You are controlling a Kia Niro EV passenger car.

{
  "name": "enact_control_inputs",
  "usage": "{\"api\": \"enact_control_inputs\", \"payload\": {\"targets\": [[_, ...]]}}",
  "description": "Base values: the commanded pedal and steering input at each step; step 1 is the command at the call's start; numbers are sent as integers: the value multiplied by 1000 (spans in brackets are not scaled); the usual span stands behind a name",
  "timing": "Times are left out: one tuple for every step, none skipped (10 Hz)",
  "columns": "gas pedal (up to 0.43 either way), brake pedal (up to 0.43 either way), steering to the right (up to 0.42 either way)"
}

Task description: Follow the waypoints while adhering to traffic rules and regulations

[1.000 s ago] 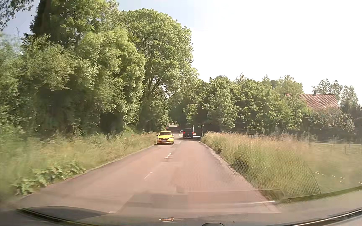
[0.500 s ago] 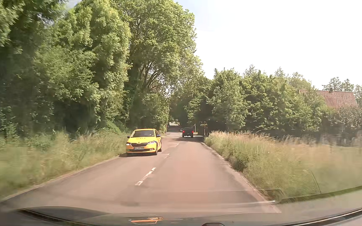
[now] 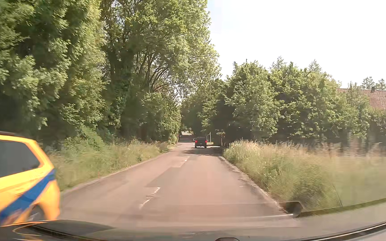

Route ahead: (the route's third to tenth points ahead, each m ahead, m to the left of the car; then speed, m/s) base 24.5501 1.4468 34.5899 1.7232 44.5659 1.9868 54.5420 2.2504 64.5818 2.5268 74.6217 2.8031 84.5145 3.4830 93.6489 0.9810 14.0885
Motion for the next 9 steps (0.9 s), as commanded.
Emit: {"api": "enact_control_inputs", "payload": {"targets": [[98,0,-6],[98,0,-6],[98,0,-6],[98,0,-6],[98,0,-5],[98,0,-5],[98,0,-5],[98,0,-5],[98,0,-5]]}}
